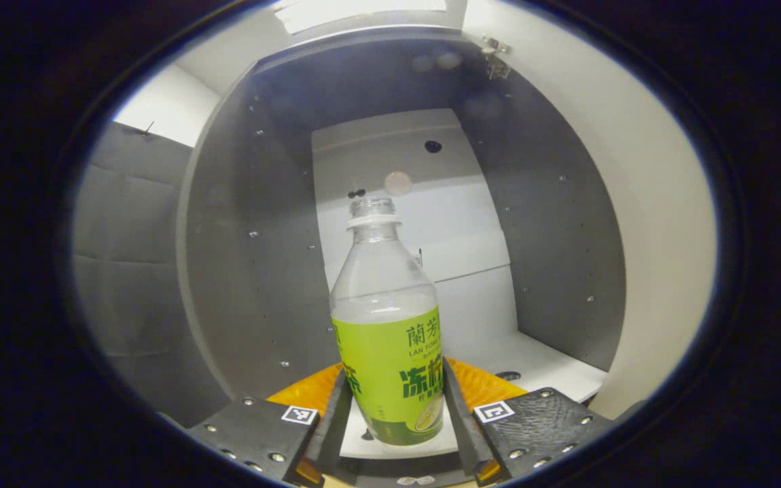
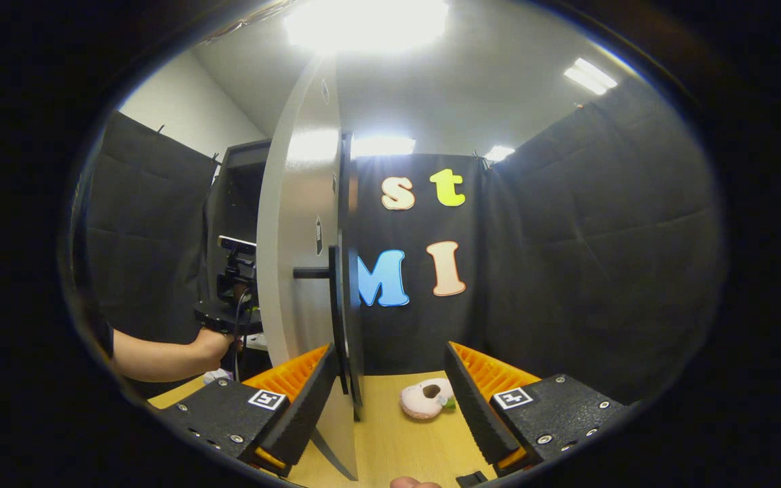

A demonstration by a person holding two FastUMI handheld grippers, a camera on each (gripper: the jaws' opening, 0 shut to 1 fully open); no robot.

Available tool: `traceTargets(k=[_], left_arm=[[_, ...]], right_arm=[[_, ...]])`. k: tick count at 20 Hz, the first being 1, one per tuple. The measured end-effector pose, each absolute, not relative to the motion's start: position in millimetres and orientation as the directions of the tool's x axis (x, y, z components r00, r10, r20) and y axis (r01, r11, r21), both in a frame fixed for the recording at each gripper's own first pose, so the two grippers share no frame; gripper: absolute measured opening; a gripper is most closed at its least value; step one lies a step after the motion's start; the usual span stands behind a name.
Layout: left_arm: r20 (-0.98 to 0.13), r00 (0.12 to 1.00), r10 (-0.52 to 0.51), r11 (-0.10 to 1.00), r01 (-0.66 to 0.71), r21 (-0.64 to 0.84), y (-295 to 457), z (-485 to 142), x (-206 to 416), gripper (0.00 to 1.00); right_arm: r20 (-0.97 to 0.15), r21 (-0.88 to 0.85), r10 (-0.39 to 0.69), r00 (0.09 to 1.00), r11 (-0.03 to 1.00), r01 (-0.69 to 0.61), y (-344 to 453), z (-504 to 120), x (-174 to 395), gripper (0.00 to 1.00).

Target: Open the cabinet door with the right hand, grasp the bottle in the cabinet with the left hand and place it on the coaster, then close the cabinet door with the right hand.

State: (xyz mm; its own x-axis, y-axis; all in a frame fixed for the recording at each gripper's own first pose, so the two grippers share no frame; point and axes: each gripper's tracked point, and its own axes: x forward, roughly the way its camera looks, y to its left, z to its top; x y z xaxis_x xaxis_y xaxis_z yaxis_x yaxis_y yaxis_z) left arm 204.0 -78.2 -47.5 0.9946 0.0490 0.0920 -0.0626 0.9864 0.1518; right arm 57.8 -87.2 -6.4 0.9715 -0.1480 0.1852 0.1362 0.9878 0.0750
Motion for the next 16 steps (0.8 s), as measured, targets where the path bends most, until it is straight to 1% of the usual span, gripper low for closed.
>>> traceTargets(k=[2,3,6,9,11,13,14,15,16], left_arm=[[0.104,0.993,0.052,0.986,-0.068,0.149,-78.2,-38.4,175.4,0.74],[0.108,0.993,0.051,0.987,-0.067,0.145,-79.0,-36.8,158.5,0.74],[0.167,0.983,0.069,0.982,-0.097,0.163,-74.0,-19.8,114.8,0.74],[0.216,0.974,0.066,0.976,-0.108,0.188,-73.4,-12.3,67.9,0.74],[0.227,0.972,0.067,0.973,-0.114,0.202,-70.0,-15.5,40.0,0.74],[0.226,0.973,0.045,0.978,-0.089,0.191,-72.0,-28.1,14.7,0.75],[0.216,0.975,0.047,0.976,-0.091,0.198,-68.8,-35.2,3.6,0.62],[0.215,0.975,0.058,0.974,-0.103,0.202,-62.3,-41.7,-6.0,0.74],[0.219,0.974,0.065,0.973,-0.110,0.202,-59.3,-48.0,-15.9,0.74]], right_arm=[[0.206,0.086,-0.199,0.958,0.979,0.185,-110.1,-5.3,53.1,0.95],[0.196,0.078,-0.244,0.950,0.969,0.232,-129.3,-12.8,53.3,0.95],[0.178,0.109,-0.300,0.937,0.953,0.284,-159.2,-29.9,56.9,0.95],[0.115,0.132,-0.284,0.952,0.954,0.268,-170.4,-55.4,77.4,0.95],[0.082,0.148,-0.272,0.959,0.955,0.258,-173.2,-67.7,83.8,0.94],[0.022,0.100,-0.298,0.954,0.950,0.295,-183.3,-82.5,107.9,0.94],[0.005,0.077,-0.306,0.952,0.949,0.305,-188.3,-85.6,120.3,0.94],[0.000,0.072,-0.303,0.953,0.950,0.302,-186.4,-85.5,128.4,0.94],[0.003,0.079,-0.297,0.955,0.952,0.295,-182.6,-84.3,136.9,0.94]])
